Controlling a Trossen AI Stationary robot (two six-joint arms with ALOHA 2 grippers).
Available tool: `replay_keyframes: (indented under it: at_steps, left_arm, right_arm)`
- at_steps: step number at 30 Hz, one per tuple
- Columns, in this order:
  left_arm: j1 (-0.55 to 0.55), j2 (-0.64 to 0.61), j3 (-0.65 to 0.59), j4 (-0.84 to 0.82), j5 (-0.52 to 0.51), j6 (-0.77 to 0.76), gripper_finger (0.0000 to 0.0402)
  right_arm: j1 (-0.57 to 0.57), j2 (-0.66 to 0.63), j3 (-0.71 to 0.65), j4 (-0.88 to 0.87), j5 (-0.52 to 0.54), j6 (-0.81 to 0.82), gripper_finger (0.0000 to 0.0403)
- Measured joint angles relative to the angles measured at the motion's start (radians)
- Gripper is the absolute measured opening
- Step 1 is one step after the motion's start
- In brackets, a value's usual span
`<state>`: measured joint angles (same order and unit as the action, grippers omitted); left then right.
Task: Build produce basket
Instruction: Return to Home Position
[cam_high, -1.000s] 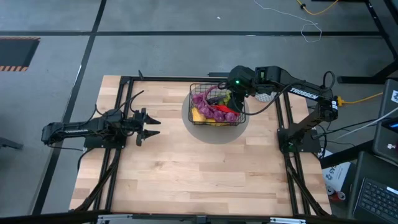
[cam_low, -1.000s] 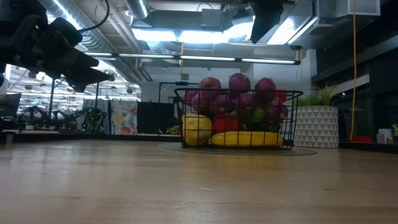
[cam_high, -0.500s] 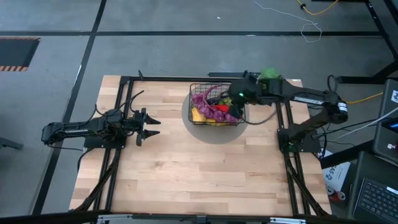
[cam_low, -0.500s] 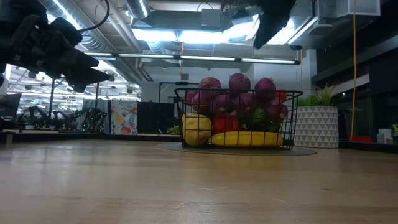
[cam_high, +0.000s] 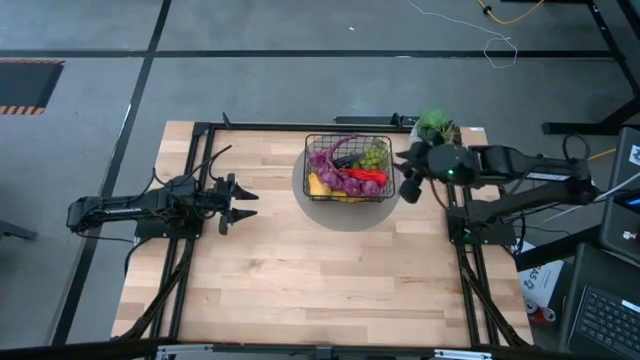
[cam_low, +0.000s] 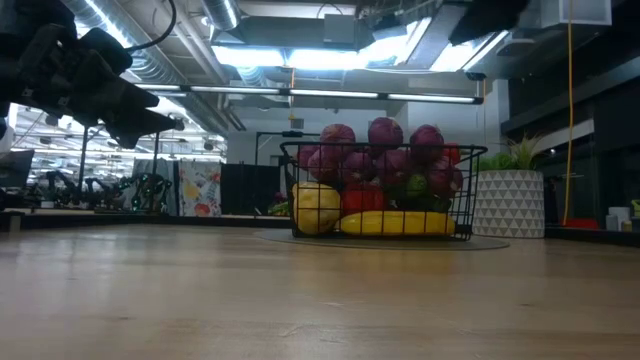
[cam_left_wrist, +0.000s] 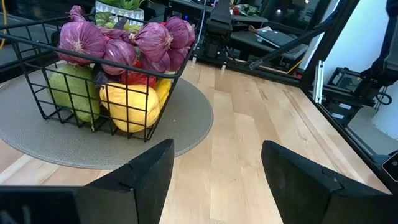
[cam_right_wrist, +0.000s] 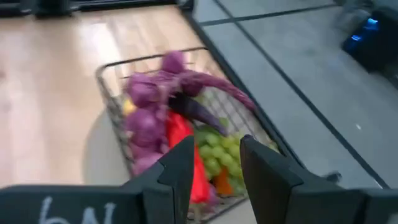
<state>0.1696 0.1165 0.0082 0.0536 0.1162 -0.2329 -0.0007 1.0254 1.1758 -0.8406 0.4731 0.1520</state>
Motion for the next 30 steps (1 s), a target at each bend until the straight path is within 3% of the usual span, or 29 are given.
replay_keyframes:
  at_steps: [6, 10, 19, 26, 30]
  left_arm:
    - [0.0, 0.0, 0.0, 0.0, 0.0, 0.0, 0.0238]
    - [0.0, 0.0, 0.0, 0.0, 0.0, 0.0, 0.0238]
    - [0.0, 0.0, 0.0, 0.0, 0.0, 0.0, 0.0238]
    - [0.0, 0.0, 0.0, 0.0, 0.0, 0.0, 0.0238]
    - [0.0, 0.0, 0.0, 0.0, 0.0, 0.0, 0.0238]
  right_arm:
    - [-0.001, -0.123, -0.178, 0.051, 0.105, 0.111, 0.013]
    - [0.006, -0.175, -0.313, 0.143, 0.11, 0.185, 0.013]
    - [0.099, -0.239, -0.626, 0.53, 0.11, 0.183, 0.013]
    - [0.164, -0.304, -0.739, 0.649, 0.123, 0.076, 0.013]
    - [0.209, -0.374, -0.782, 0.681, 0.195, 0.05, 0.013]
